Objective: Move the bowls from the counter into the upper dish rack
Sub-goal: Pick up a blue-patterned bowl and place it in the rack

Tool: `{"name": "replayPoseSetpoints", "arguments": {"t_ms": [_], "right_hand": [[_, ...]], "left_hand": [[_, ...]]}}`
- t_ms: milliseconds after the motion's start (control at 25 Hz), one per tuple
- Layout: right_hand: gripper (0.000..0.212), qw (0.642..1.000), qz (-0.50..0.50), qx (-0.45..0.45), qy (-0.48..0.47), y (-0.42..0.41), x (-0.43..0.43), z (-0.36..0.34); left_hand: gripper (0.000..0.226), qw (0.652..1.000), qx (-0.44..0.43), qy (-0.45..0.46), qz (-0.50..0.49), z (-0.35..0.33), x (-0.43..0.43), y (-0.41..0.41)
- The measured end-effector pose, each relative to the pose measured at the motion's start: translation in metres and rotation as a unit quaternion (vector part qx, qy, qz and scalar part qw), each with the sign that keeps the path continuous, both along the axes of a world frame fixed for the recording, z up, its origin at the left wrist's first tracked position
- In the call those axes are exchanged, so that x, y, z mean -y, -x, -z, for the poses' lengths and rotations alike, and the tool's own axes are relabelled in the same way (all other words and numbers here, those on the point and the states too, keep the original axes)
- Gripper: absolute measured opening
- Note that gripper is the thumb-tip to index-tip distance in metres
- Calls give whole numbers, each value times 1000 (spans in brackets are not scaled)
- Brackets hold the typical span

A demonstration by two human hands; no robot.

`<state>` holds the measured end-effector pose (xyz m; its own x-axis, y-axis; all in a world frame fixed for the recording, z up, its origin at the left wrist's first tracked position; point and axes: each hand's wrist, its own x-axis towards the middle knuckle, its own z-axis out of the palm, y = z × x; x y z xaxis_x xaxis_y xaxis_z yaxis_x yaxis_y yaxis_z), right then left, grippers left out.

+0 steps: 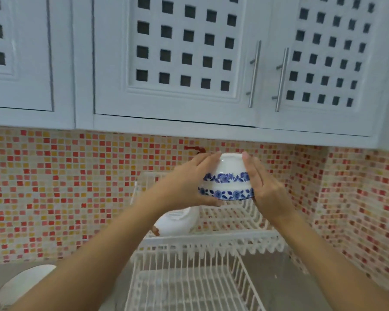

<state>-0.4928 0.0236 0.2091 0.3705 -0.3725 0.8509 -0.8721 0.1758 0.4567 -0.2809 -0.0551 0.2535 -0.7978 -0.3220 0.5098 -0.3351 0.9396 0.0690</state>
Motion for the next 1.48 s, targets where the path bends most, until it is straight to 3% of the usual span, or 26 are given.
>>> {"name": "replayPoseSetpoints", "arguments": {"t_ms": [240, 360, 480, 720, 920, 1160, 1480], "right_hand": [[60, 990, -24, 62, -128, 71, 5, 2], [78, 945, -57, 129, -294, 92, 8, -2], [97, 893, -3, 134, -430, 100, 16, 0], [92, 841, 1, 219, -495, 109, 45, 1], [84, 831, 74, 186, -519, 104, 61, 16], [87, 843, 94, 140, -510, 108, 66, 30], [89, 861, 96, 86, -492, 103, 63, 33]], "left_hand": [[101, 999, 30, 1, -42, 14, 2, 72], [97, 996, 59, -6, -69, 23, 8, 91], [91, 990, 98, -1, -99, 30, 22, 104], [84, 979, 158, -12, -129, 54, 35, 135], [90, 968, 186, 2, -166, 70, 38, 145], [95, 963, 202, 12, -181, 84, 40, 150], [99, 957, 204, -57, -198, 96, 45, 153]]}}
